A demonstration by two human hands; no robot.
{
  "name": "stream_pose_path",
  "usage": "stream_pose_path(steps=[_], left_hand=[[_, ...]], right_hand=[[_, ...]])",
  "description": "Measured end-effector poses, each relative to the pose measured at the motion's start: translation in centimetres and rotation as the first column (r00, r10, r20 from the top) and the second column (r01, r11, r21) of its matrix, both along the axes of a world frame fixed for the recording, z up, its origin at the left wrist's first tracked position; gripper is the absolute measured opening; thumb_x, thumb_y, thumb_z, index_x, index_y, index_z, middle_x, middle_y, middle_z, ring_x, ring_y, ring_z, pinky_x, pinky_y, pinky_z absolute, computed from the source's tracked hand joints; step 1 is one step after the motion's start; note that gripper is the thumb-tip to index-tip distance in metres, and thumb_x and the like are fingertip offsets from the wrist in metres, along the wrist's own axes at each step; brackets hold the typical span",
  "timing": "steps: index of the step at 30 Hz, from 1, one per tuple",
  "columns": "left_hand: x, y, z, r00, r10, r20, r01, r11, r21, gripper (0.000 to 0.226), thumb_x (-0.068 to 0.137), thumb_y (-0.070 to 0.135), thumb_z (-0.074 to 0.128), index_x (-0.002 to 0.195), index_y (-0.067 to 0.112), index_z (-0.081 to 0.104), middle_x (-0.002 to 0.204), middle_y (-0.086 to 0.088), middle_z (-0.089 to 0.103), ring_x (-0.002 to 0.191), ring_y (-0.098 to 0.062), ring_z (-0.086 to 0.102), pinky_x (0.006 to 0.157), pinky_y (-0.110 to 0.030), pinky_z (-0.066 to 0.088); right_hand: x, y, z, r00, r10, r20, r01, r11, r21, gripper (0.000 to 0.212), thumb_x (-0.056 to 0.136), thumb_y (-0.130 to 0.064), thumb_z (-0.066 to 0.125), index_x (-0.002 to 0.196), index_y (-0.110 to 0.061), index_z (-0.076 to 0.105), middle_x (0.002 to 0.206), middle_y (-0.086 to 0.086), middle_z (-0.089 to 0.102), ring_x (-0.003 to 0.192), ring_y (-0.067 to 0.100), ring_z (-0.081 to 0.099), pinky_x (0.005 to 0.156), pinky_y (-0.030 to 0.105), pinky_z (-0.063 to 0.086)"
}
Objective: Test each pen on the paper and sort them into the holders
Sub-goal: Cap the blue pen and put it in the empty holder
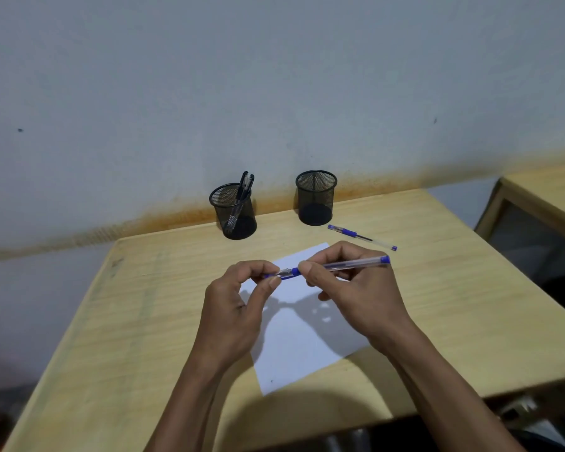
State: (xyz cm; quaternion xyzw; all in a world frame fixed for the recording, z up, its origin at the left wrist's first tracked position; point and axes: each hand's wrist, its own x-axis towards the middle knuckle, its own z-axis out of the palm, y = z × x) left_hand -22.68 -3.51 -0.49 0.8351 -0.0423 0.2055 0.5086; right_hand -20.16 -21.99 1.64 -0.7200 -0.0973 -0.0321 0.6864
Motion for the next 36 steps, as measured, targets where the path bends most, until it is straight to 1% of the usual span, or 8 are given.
stream_pose_path(steps=[7,17,20,22,24,26,32,36], left_hand=[[0.2,-0.4,0.7,1.000,-0.013,-0.025,0.011,0.998,-0.069,0.013,0.088,0.011,0.070,0.092,0.023,0.073,0.091,0.016,0.073,0.091,-0.006,0.067,0.083,-0.015,0.047],[1.0,-0.4,0.8,0.997,0.033,-0.073,-0.038,0.997,-0.074,0.016,0.086,0.010,0.073,0.086,0.025,0.074,0.084,0.011,0.074,0.087,-0.011,0.069,0.084,-0.041,0.056],[1.7,0.1,0.9,0.991,0.094,-0.099,-0.100,0.993,-0.057,0.011,0.086,0.016,0.073,0.084,0.027,0.074,0.082,0.013,0.074,0.085,-0.008,0.069,0.080,-0.040,0.057],[2.3,0.3,1.1,0.984,0.117,-0.136,-0.128,0.989,-0.078,0.008,0.086,0.019,0.073,0.081,0.026,0.074,0.079,0.011,0.074,0.078,-0.005,0.068,0.073,-0.033,0.055],[2.8,0.1,1.6,0.979,0.113,-0.168,-0.135,0.983,-0.123,0.006,0.085,0.020,0.074,0.079,0.023,0.075,0.074,0.009,0.074,0.069,-0.004,0.064,0.067,-0.025,0.050],[3.4,-0.5,2.2,0.979,0.093,-0.180,-0.124,0.977,-0.172,0.006,0.084,0.018,0.076,0.077,0.020,0.076,0.070,0.008,0.073,0.062,-0.003,0.061,0.063,-0.020,0.048],[5.0,-2.5,3.4,0.976,0.044,-0.211,-0.094,0.968,-0.232,0.007,0.085,0.018,0.074,0.078,0.019,0.077,0.068,0.007,0.074,0.058,0.001,0.063,0.059,-0.016,0.051],[7.0,-3.3,3.6,0.979,0.044,-0.199,-0.098,0.959,-0.267,0.005,0.084,0.023,0.075,0.081,0.019,0.077,0.070,0.004,0.074,0.062,-0.001,0.063,0.061,-0.016,0.052]], right_hand=[[0.6,0.4,-0.1,0.998,-0.009,-0.054,0.014,0.997,0.077,0.008,0.085,-0.020,0.082,0.079,-0.017,0.077,0.072,0.001,0.077,0.076,0.012,0.073,0.061,0.026,0.059],[1.6,1.3,-0.9,0.993,0.014,-0.114,0.005,0.987,0.162,0.006,0.084,-0.019,0.083,0.085,-0.017,0.077,0.075,0.004,0.078,0.077,0.015,0.073,0.061,0.024,0.057],[2.1,1.1,-1.6,0.972,-0.164,-0.170,0.195,0.964,0.180,0.039,0.075,-0.025,0.090,0.107,-0.023,0.067,0.094,0.001,0.075,0.083,0.016,0.074,0.066,0.026,0.058],[2.3,0.9,-2.2,0.936,-0.329,0.122,0.334,0.943,-0.018,0.043,0.077,-0.014,0.089,0.108,-0.027,0.063,0.101,-0.005,0.064,0.080,0.009,0.068,0.065,0.020,0.056],[2.9,1.1,-2.9,0.831,-0.184,0.525,0.358,0.900,-0.250,0.038,0.079,0.000,0.081,0.109,-0.021,0.070,0.105,-0.001,0.063,0.081,0.008,0.063,0.064,0.015,0.052],[4.1,1.4,-4.0,0.701,-0.002,0.714,0.398,0.831,-0.389,0.035,0.079,0.003,0.078,0.110,-0.013,0.074,0.108,0.007,0.066,0.085,0.013,0.064,0.065,0.025,0.056],[7.3,0.5,-4.1,0.500,0.116,0.858,0.530,0.743,-0.409,0.015,0.097,-0.015,0.065,0.102,-0.005,0.074,0.103,0.012,0.073,0.086,0.031,0.069,0.062,0.039,0.057],[9.9,-0.2,-3.6,0.546,0.064,0.835,0.506,0.770,-0.389,0.012,0.095,-0.013,0.070,0.104,-0.006,0.074,0.092,0.006,0.074,0.076,0.024,0.066,0.064,0.035,0.055]])
